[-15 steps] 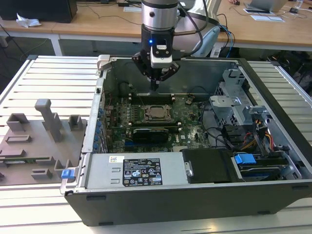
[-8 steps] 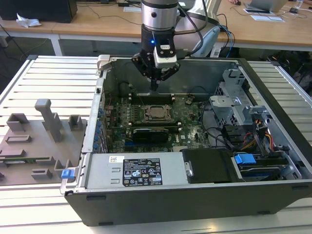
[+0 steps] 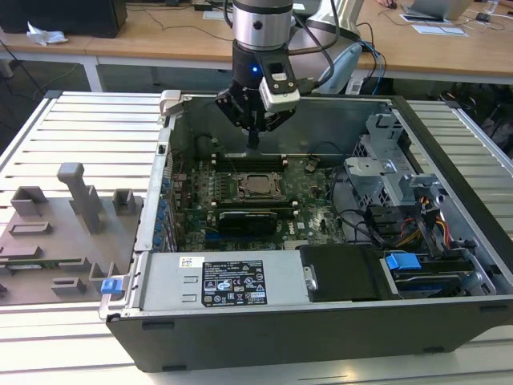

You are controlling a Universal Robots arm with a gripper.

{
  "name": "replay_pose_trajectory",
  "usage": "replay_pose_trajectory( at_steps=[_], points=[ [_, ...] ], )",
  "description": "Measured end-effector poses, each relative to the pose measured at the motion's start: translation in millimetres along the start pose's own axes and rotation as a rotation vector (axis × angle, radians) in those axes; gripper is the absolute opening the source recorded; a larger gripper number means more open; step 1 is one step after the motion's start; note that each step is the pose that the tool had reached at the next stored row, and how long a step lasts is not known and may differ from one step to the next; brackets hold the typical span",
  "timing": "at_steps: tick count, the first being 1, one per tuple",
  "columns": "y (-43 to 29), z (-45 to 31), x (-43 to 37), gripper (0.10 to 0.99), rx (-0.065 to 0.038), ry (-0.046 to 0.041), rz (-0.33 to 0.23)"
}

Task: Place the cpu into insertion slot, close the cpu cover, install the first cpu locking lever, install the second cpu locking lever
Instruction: 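Install the first cpu locking lever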

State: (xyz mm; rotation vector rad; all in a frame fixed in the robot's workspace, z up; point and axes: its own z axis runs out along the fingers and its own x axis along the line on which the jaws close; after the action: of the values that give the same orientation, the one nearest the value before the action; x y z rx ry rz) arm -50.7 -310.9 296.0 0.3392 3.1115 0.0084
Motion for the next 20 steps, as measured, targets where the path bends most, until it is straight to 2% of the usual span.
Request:
replay_pose_trajectory(
  at_steps=[16,20],
  points=[
    [0.0,0.0,0.0,0.106,-0.003,0.0018,-0.272],
    [0.0,0.0,0.0,0.106,-0.003,0.0021,-0.313]
  ],
)
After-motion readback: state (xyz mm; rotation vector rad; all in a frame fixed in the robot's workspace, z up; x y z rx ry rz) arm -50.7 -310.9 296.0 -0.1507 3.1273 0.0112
